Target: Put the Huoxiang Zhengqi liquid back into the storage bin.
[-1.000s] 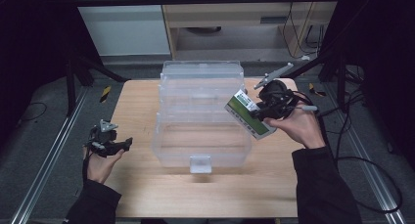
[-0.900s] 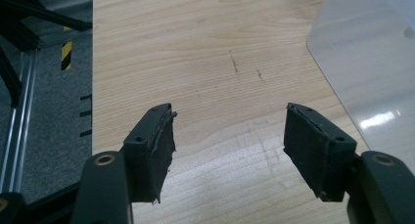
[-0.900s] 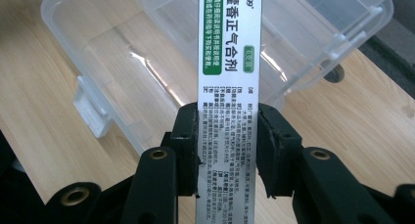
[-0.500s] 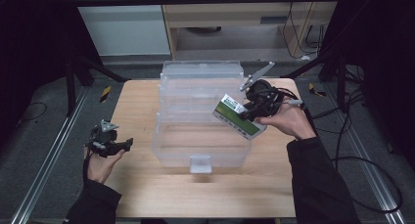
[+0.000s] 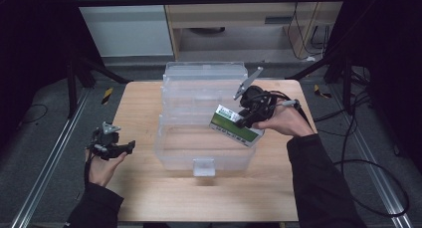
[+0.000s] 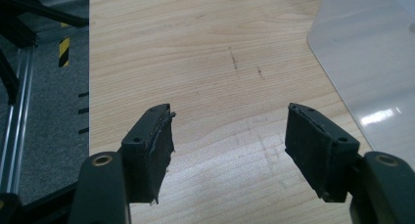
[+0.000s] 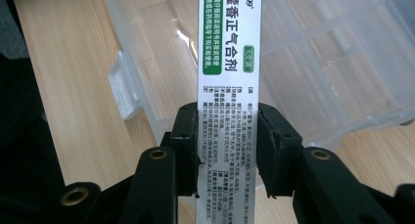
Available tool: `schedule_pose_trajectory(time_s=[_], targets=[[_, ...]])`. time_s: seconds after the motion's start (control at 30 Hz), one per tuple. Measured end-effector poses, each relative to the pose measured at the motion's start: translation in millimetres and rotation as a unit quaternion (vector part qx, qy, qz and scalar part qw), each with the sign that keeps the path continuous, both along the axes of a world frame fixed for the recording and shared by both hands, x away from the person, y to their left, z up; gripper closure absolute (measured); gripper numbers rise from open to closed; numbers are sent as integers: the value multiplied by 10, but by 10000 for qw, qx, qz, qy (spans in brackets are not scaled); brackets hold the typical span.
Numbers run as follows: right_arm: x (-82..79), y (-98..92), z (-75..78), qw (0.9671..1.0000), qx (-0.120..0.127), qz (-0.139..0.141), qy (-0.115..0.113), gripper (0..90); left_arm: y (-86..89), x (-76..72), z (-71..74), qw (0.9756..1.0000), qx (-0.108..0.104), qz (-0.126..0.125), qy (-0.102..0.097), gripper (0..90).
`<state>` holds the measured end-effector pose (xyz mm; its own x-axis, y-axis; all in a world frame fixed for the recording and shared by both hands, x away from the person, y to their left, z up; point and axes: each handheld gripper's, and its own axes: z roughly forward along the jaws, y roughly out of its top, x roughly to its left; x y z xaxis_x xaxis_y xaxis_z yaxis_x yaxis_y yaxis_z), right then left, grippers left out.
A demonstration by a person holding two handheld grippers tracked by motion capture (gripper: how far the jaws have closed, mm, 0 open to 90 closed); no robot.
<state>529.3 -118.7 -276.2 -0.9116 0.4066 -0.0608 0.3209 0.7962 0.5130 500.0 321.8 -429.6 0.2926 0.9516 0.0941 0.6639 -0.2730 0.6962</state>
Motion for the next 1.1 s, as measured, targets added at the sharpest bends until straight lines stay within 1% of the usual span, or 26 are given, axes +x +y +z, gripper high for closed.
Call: schedule_pose_trajectory(time_s=[0.1,0.27,0.43,0.53,0.67,0.83,1.1], targets=[[9,30,-31,9998,-68,157,52,643,0,0,-1,10000,4,4,3,335],[10,82,-93,9990,-231,394,28,643,-2,0,0,10000,-1,-2,-6,334],[39,125,-159,9974,-371,614,74,642,3,2,-1,10000,2,6,2,334],[52,156,-204,9970,-425,640,134,642,1,4,-3,10000,-2,-3,7,334],[67,194,-269,9949,-518,852,174,642,-3,6,-4,10000,5,-4,2,335],[92,229,-339,9924,-601,1046,245,643,1,7,-6,10000,9,-1,10,334],[131,258,-411,9897,-749,1170,337,642,2,10,-10,10000,14,-3,21,335]])
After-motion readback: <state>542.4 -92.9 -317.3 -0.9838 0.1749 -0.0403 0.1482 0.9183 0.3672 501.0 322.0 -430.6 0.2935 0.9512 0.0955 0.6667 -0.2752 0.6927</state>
